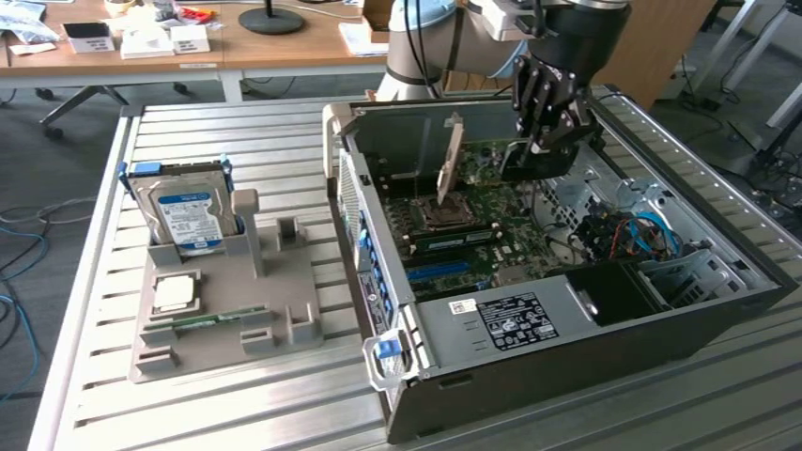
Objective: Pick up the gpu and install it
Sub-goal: 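Insert the gpu into the slot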
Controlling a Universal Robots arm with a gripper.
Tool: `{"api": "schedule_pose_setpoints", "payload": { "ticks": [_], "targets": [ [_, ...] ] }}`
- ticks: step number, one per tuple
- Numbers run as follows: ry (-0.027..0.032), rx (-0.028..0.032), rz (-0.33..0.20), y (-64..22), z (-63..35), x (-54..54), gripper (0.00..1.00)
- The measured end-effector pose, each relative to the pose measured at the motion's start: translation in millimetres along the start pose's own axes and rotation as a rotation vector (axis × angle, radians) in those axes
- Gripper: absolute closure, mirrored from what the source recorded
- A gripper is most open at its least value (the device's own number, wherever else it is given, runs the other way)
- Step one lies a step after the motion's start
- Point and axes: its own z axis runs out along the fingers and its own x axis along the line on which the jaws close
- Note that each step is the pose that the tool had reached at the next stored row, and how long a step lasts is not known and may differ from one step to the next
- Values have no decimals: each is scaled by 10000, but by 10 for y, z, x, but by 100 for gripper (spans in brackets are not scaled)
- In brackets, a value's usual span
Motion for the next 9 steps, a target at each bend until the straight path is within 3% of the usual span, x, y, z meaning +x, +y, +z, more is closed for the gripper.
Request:
{"api": "schedule_pose_setpoints", "payload": {
  "ticks": [9],
  "targets": [
    [3,-2,-1,45,131,38,73]
  ]
}}
